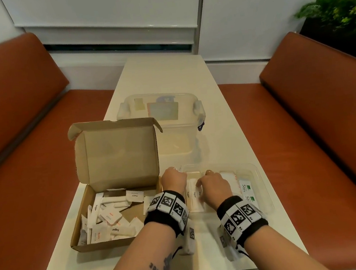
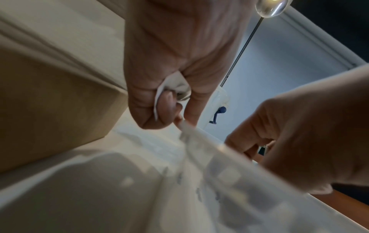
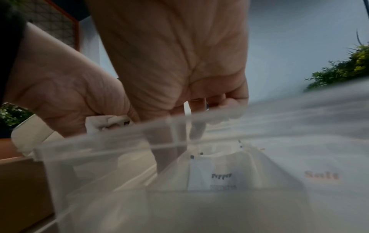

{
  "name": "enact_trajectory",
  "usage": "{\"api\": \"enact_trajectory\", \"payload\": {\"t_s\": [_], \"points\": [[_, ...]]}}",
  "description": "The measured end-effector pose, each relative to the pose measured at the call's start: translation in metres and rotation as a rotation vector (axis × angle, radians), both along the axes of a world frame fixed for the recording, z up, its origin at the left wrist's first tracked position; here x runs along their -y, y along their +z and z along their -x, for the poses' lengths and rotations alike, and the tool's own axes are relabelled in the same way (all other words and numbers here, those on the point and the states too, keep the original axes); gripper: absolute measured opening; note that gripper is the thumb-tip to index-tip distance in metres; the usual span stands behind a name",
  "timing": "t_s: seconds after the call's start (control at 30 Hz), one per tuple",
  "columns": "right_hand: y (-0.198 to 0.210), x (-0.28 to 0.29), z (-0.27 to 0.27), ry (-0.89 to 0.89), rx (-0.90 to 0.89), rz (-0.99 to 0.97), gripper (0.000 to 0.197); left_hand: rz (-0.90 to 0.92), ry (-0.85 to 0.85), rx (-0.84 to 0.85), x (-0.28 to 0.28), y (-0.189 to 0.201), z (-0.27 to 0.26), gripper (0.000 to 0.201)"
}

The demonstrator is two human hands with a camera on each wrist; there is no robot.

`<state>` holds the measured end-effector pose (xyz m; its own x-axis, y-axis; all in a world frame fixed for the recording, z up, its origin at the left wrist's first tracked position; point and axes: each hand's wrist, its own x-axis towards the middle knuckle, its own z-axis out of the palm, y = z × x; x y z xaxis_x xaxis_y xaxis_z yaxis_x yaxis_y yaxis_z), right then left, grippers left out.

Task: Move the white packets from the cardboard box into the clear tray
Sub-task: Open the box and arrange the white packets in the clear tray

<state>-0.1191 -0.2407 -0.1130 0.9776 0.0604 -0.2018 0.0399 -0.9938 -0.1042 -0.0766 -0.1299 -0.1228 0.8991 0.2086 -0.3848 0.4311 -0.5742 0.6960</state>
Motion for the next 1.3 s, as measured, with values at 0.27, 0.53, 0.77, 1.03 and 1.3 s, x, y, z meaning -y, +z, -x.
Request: {"api": "enact_trajectory", "payload": {"t_s": [0.27, 0.53, 0.77, 1.03, 1.3], "points": [[-0.002, 0.01, 0.002, -0.018, 0.0, -0.191, 0.044, 0.09, 0.079, 0.029, -0.003, -0.002, 0.007, 0.039], [0.022, 0.023, 0.004, -0.172, 0.223, -0.734, 0.013, 0.928, 0.302, 0.171, 0.018, 0.033, 0.011, 0.031], [0.035, 0.033, 0.013, -0.378, 0.138, -1.229, 0.013, 1.435, 0.236, 0.067, 0.029, 0.033, 0.026, 0.035], [0.034, 0.043, 0.021, -0.353, 0.094, -1.265, 0.014, 1.314, 0.175, 0.051, 0.041, 0.029, 0.034, 0.029], [0.024, 0.066, 0.021, -0.372, 0.18, -1.181, 0.008, 1.141, 0.214, 0.176, 0.041, 0.024, 0.039, 0.02]]}}
